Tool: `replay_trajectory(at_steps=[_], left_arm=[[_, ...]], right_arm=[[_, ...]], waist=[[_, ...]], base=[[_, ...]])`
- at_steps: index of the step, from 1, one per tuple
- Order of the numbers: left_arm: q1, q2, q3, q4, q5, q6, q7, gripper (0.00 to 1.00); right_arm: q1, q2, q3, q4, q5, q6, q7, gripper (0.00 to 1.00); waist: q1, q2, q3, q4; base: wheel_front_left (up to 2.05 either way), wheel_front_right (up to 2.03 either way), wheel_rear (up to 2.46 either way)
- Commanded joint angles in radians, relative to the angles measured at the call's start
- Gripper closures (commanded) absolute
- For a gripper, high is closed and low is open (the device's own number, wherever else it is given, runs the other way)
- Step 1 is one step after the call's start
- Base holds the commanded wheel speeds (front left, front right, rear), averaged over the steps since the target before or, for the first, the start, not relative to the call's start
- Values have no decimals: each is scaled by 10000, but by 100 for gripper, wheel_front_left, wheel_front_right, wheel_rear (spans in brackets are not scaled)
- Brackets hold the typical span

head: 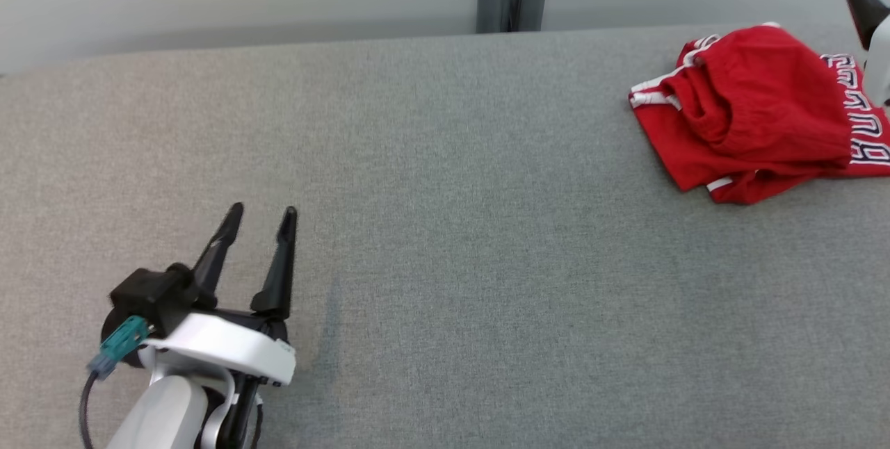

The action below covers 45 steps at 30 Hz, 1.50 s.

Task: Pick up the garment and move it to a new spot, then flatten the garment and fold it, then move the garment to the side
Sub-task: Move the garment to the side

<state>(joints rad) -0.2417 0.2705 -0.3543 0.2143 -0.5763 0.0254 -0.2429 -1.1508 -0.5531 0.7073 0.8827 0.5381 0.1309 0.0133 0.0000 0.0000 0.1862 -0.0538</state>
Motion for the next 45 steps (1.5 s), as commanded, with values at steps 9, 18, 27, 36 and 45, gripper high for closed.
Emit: replay_trajectory(at_steps=[9, 18, 27, 36, 45], left_arm=[[788, 235, 614, -698, -325, 402, -121, 0], [1393, 68, 1044, -845, -590, 507, -197, 0], [1763, -355, 1594, -942, -212, 248, -216, 0], [2236, -910, 2230, -877, 830, -38, -222, 0], [2507, -1636, 3046, -630, 2084, -626, -224, 0]], right_arm=[[2627, 130, -2050, -1714, -419, 4, -1083, 0], [5633, 991, -4651, -3958, -1598, 4, -1107, 0], [8643, 2548, -6374, -6204, -2385, 4, -1563, 0], [10130, 3356, -6763, -6762, -2484, 4, -2351, 0], [11011, 3827, -6999, -6716, -2124, 4, -2772, 0]], waist=[[0, 0, -728, 87], [0, 0, -1155, 250], [0, 0, -1465, 567], [0, 0, -1702, 737], [0, 0, -1756, 853]], base=[[0, 0, 0], [0, 0, 0], [0, 0, 0], [0, 0, 0], [0, 0, 0]])
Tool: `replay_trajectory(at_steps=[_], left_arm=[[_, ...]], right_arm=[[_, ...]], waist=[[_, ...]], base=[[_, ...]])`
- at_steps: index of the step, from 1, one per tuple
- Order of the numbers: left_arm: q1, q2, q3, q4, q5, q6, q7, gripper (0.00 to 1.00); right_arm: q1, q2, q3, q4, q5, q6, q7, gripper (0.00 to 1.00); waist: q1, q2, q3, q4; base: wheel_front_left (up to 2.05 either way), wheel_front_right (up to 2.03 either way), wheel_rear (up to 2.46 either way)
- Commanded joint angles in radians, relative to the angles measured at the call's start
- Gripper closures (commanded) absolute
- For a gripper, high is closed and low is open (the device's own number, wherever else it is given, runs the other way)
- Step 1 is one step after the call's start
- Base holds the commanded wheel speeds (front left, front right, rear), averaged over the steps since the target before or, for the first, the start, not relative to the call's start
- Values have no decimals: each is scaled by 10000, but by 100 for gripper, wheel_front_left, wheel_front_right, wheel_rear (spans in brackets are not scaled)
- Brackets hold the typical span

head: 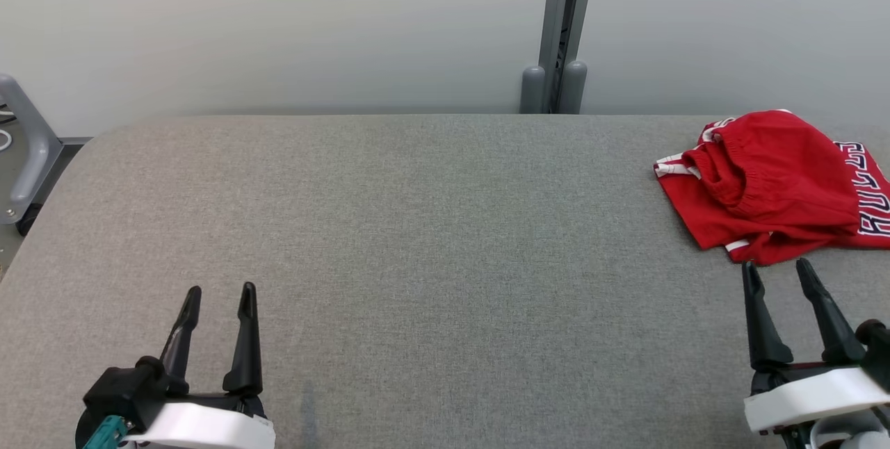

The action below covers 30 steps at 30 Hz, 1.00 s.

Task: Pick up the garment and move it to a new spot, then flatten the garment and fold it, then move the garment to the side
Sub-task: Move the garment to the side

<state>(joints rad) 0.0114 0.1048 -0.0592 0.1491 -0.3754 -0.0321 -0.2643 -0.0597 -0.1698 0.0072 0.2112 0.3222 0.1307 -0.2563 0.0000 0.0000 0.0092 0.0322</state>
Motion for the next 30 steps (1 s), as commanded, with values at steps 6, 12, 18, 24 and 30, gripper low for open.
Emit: replay_trajectory(at_steps=[6, 12, 18, 24, 30], left_arm=[[-281, -165, 157, 527, 817, -381, -9, 0], [-408, -337, 336, 816, 1113, -541, -10, 0], [-463, -401, 443, 1018, 1288, -662, -10, 0], [-533, -456, 521, 1142, 1341, -734, -8, 0], [-560, -485, 574, 1180, 1375, -807, -8, 0]], right_arm=[[197, -47, 288, -372, -33, 5, -89, 0], [116, -7, 365, -516, -42, 5, -92, 0], [111, 59, 248, -520, -135, 5, -94, 0], [60, 96, 224, -443, -162, 5, -94, 0], [32, 78, 266, -379, -163, 5, -95, 0]], waist=[[0, 0, 90, -73], [0, 0, 81, -123], [0, 0, 97, -102], [0, 0, 108, -90], [0, 0, 97, -89]], base=[[0, 0, 0], [0, 0, 0], [0, 0, 0], [0, 0, 0], [0, 0, 0]])
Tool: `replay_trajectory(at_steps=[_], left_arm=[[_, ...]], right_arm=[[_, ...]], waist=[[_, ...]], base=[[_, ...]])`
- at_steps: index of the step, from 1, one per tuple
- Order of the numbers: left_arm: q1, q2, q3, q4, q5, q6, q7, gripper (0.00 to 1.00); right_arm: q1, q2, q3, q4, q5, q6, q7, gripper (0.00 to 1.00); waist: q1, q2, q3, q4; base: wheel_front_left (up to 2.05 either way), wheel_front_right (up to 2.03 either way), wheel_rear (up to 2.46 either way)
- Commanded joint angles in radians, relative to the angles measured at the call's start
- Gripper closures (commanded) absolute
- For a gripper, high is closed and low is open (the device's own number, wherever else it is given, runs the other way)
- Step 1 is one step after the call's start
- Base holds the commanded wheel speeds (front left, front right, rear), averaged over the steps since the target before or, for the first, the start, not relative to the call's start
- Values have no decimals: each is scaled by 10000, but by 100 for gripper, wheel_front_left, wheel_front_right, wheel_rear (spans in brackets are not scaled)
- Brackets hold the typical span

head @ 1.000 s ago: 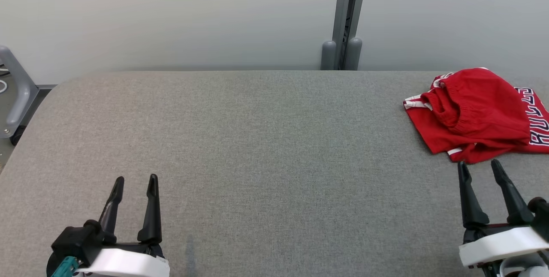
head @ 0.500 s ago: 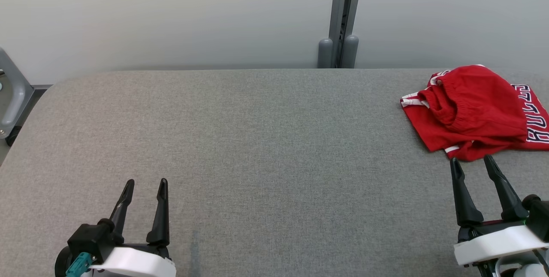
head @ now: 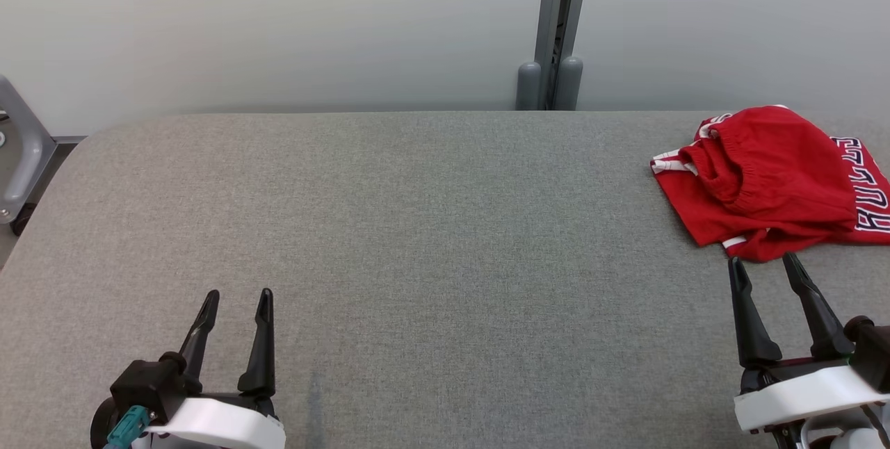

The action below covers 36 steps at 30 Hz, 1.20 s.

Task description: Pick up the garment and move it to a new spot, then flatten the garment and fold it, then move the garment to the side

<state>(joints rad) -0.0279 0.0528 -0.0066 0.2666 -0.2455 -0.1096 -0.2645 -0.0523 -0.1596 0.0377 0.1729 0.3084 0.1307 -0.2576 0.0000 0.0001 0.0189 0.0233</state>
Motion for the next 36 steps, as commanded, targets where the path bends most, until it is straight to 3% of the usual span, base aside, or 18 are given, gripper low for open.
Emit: replay_trajectory(at_steps=[1, 15, 16, 22, 36], left_arm=[[-170, 29, 54, 9, 77, -23, -7, 0], [-224, 2, 141, 117, 64, -122, -7, 0], [-1, -25, 99, 122, -3, -85, 3, 100], [370, -127, 134, 629, -175, -84, 99, 100], [-17, -103, 877, 601, -2578, -110, 1195, 100]], right_arm=[[-47, -33, -19, 17, -20, 5, -81, 0], [-65, -42, 38, 169, 43, 5, -73, 0], [9, 5, 44, 135, 13, 0, -9, 100], [319, 256, 108, 586, 175, 0, 58, 100], [-64, 406, 272, 772, 2646, 0, 367, 100]], waist=[[0, -1, -3, 1], [0, -1, -47, -16], [0, -1, -46, -16], [0, -1, -48, -19], [0, -1, -55, -43]], base=[[0, 0, 0], [0, 0, 0], [0, 0, 0], [0, 0, 0], [0, 0, 0]])
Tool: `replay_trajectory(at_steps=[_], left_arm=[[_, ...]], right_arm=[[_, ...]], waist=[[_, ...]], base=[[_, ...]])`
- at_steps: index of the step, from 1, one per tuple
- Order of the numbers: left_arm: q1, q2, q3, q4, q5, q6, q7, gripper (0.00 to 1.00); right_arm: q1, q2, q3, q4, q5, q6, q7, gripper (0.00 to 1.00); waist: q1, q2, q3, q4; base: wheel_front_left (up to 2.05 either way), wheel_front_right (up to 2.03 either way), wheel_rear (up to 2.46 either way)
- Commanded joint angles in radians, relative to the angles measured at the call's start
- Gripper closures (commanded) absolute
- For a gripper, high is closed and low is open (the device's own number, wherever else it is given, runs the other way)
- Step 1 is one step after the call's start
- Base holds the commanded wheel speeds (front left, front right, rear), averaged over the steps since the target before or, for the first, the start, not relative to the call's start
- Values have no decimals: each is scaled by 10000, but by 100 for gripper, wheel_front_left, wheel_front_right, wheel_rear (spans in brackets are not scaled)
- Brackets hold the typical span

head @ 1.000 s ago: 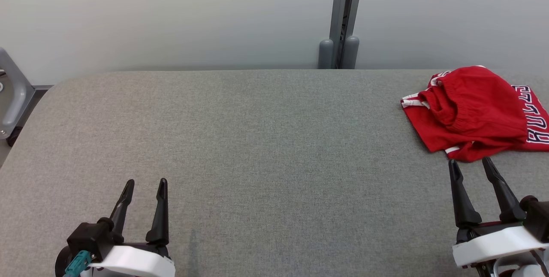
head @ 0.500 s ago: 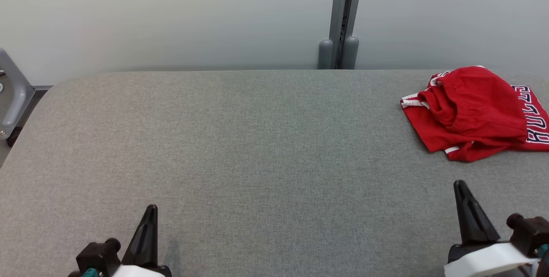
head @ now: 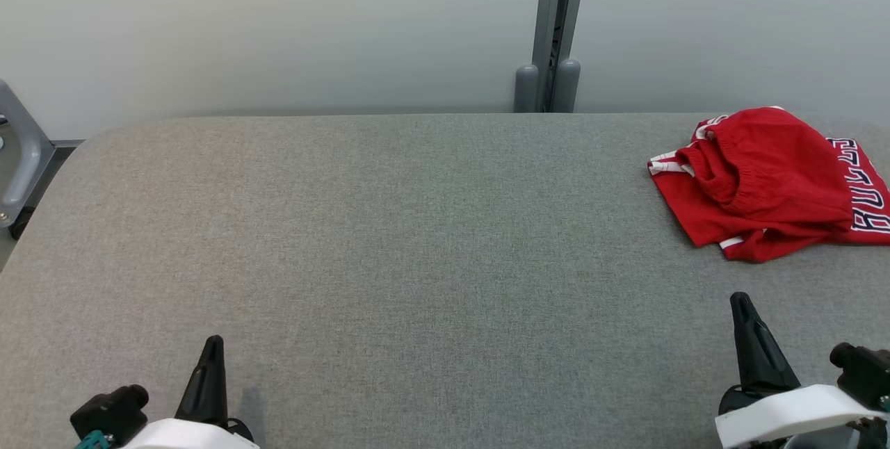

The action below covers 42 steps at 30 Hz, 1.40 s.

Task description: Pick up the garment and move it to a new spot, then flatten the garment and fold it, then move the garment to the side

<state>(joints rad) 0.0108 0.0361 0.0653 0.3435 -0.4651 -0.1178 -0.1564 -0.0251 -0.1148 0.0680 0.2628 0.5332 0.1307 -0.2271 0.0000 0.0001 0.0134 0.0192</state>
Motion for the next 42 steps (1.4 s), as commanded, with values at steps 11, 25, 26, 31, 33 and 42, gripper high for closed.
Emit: replay_trajectory(at_steps=[11, 25, 26, 31, 33, 42], left_arm=[[-626, 80, 591, -201, -1891, -44, 773, 100], [-889, 97, 1129, -230, -3732, -64, 1586, 100], [-911, 99, 1164, -232, -3858, -66, 1646, 100], [-1021, 104, 1341, -244, -4444, -74, 1903, 100], [-1045, 107, 1406, -247, -4666, -75, 2007, 100], [-1199, 118, 1695, -260, -5641, -89, 2440, 100]], right_arm=[[-568, 51, 83, -9, 1941, 0, 248, 100], [-865, 170, 219, 142, 3823, 1, 482, 100], [-881, 178, 227, 150, 3948, 1, 500, 100], [-964, 220, 264, 196, 4552, 1, 571, 100], [-1006, 234, 281, 207, 4782, 1, 602, 100], [-1146, 290, 357, 283, 5779, 2, 720, 100]], waist=[[0, -1, -6, -19], [0, -1, -14, -43], [0, -1, -15, -45], [0, -1, -17, -53], [0, -1, -19, -57], [0, -1, -24, -72]], base=[[0, 0, 0], [0, 0, 0], [0, 0, 0], [0, 0, 0], [0, 0, 0], [0, 0, 0]])
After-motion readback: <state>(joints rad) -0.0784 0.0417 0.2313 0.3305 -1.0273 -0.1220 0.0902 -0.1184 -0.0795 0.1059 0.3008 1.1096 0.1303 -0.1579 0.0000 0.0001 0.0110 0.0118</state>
